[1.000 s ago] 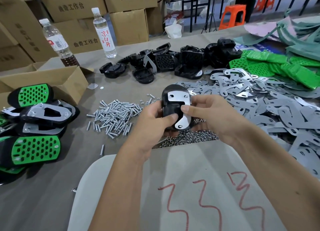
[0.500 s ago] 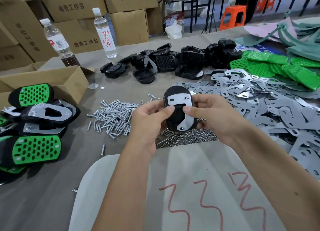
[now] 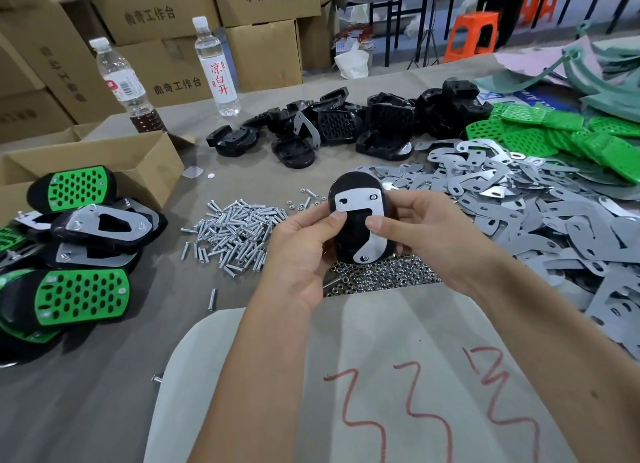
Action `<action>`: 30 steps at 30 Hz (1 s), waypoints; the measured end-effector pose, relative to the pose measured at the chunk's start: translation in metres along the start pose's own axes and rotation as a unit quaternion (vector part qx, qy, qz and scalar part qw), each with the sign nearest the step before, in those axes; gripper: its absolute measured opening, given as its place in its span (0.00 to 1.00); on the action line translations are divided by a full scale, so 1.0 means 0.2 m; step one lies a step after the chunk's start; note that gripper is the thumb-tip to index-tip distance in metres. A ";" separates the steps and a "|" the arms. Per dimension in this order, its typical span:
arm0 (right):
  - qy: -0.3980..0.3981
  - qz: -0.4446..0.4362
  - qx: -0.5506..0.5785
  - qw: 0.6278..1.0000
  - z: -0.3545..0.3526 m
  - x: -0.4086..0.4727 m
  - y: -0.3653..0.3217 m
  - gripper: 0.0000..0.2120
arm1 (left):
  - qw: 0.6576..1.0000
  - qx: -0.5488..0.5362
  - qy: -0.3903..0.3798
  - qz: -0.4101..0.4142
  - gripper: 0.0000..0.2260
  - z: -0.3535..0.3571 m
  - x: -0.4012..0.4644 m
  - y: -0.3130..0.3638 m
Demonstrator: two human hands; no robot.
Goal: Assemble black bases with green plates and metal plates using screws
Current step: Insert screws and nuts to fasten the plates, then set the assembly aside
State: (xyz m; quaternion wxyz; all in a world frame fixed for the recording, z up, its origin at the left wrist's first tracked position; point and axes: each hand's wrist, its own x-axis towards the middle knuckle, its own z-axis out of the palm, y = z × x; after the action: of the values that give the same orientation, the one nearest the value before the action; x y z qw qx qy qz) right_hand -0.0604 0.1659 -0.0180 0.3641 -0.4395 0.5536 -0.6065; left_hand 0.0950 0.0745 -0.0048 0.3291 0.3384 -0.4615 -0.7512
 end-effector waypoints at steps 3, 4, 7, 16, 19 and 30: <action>-0.010 -0.021 -0.004 1.000 0.00 0.00 -0.01 0.11 | 1.000 0.012 0.008 0.000 0.09 0.00 -0.01 0.01; -0.013 -0.025 0.000 1.000 0.00 0.00 -0.01 0.11 | 1.000 0.014 0.013 -0.001 0.10 0.01 -0.01 0.01; -0.007 -0.027 0.001 1.000 0.00 0.00 -0.02 0.11 | 1.000 0.003 0.028 -0.005 0.11 0.02 -0.02 0.02; 0.065 -0.117 -0.162 0.978 0.05 -0.01 -0.02 0.30 | 0.995 -0.008 0.095 0.016 0.13 0.05 -0.03 0.01; 0.047 -0.150 -0.213 0.964 0.07 -0.01 -0.01 0.26 | 0.993 0.002 0.115 0.031 0.14 0.06 -0.02 0.01; 0.046 -0.131 -0.228 0.964 0.10 -0.01 0.01 0.24 | 0.992 0.019 0.122 0.020 0.11 0.03 -0.02 0.00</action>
State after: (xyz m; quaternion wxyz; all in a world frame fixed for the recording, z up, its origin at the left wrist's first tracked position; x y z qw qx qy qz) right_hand -0.0417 0.1606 -0.0204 0.1459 -0.5510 0.6310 -0.5263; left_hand 0.0917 0.0819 -0.0022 0.3916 0.4241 -0.4388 -0.6886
